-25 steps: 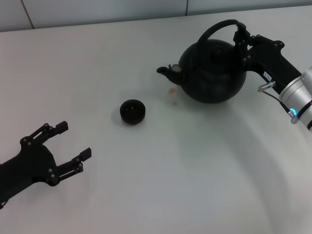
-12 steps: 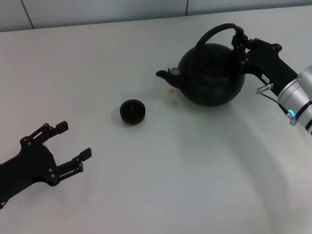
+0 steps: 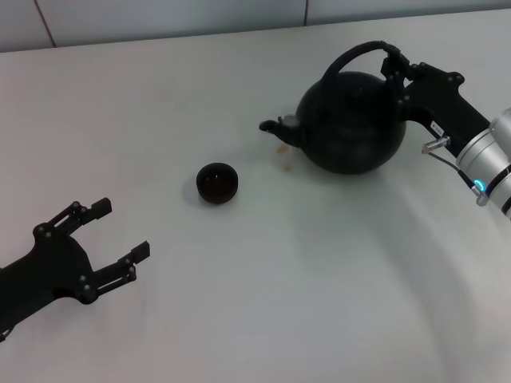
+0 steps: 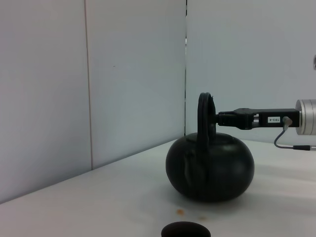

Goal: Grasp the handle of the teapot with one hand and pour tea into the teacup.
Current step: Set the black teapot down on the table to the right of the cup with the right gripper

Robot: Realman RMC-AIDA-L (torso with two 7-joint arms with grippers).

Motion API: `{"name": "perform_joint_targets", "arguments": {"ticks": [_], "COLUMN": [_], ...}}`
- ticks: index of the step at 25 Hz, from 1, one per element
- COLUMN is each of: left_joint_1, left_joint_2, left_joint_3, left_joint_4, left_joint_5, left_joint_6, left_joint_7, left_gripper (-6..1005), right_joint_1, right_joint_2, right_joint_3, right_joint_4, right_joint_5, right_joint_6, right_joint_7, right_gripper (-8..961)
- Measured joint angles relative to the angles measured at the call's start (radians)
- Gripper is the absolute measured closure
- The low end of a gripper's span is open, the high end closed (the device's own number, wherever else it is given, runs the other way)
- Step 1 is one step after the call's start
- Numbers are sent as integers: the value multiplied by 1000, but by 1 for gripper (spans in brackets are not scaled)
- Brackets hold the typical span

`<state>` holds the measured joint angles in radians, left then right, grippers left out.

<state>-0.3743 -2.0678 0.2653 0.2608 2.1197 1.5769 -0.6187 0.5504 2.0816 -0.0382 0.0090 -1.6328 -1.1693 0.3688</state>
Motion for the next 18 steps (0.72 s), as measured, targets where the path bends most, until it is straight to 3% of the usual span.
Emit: {"name": "perform_joint_targets", "arguments": {"ticks": [8, 11, 16, 18], "left_joint_1": [0, 0, -1, -1], "left_joint_2": [0, 0, 0, 0], "left_joint_3": [0, 0, 0, 0], "left_joint_4": [0, 0, 0, 0], "left_joint_5": [-9, -10, -12, -13], "left_joint_6": [0, 0, 0, 0], "left_joint_7": [-3, -4, -5, -5], "left_gripper": [140, 140, 140, 140], "right_joint_1": [-3, -6, -7, -7], "right_joint_2": [0, 0, 0, 0], "right_joint_3": [1, 2, 2, 1], "right_joint_4": [-4, -4, -4, -4], "right_joint_5": [0, 1, 2, 2], "right_joint_6": [13, 9, 2, 1], "right_joint_7": [1, 1, -5, -5], "right_gripper": [846, 635, 400, 371]}}
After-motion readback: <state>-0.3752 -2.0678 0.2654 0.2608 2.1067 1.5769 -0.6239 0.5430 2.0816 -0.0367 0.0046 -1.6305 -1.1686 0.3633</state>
